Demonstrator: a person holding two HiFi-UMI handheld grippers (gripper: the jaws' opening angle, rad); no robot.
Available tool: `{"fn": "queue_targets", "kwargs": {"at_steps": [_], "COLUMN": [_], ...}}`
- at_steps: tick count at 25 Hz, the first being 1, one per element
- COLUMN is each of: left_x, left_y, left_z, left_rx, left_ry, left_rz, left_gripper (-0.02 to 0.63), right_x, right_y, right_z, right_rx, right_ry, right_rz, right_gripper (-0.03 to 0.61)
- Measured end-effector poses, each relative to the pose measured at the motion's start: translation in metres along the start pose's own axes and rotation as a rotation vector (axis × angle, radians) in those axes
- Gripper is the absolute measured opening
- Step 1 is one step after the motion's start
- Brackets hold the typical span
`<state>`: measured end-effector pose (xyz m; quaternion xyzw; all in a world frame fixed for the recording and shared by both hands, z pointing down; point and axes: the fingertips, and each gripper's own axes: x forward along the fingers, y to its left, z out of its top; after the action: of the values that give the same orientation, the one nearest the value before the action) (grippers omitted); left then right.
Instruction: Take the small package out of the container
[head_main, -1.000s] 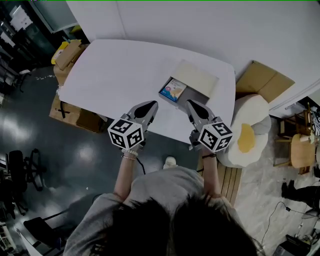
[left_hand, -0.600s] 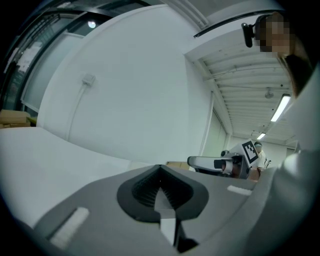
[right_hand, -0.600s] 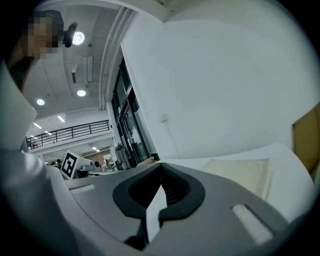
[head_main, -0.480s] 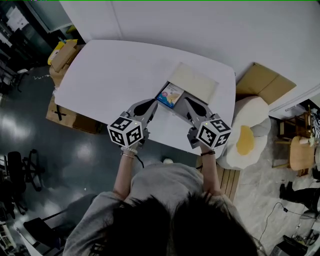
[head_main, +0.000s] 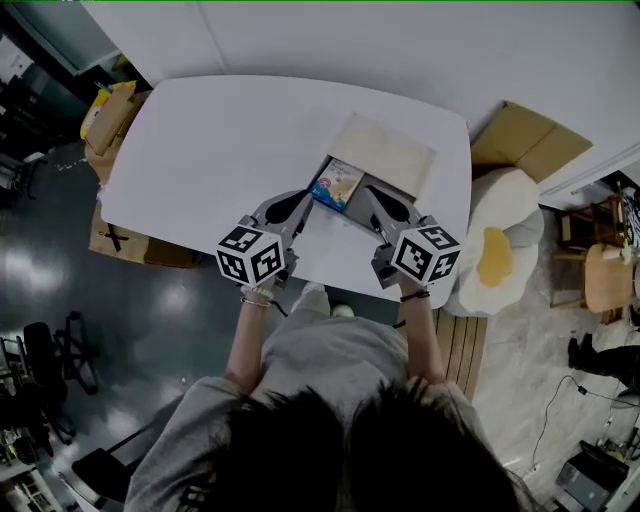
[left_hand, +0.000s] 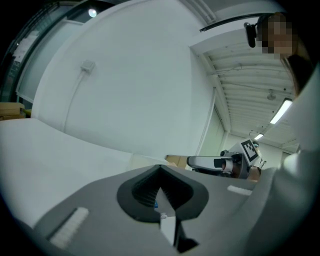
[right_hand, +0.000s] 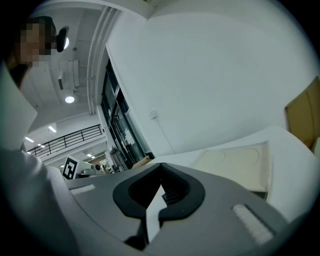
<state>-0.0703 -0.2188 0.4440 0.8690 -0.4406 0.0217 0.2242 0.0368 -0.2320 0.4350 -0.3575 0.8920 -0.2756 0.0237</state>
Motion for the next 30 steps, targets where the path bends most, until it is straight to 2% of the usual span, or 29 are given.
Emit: {"fn": "queue_targets", "kwargs": {"at_steps": [7,20,30], "left_x": [0.015,0.037,0.044], "left_y": [0.020,0.047,0.058], "left_z": [-0.007,-0.029,-0.037], "left_rx": [-0.010,-0.045,-0.037], "left_ry": [0.086,0.195,0.253], "left_rz": [-0.051,-0.158,-0.227], "left_gripper": [-0.011,-0.011,-0.011], "right_x": [0.014,0.035,0.052], "right_y": [-0.014,-0.049,-0.060], "right_z": [-0.008,-0.035,-0.049], "right_rx": [0.066,0.223,0.318], "right_ry": [0.007,0.094,0.114], "right_rz": [-0.055,-0.184,-0.201], "right_gripper": [0.012,0.012,0.012]}}
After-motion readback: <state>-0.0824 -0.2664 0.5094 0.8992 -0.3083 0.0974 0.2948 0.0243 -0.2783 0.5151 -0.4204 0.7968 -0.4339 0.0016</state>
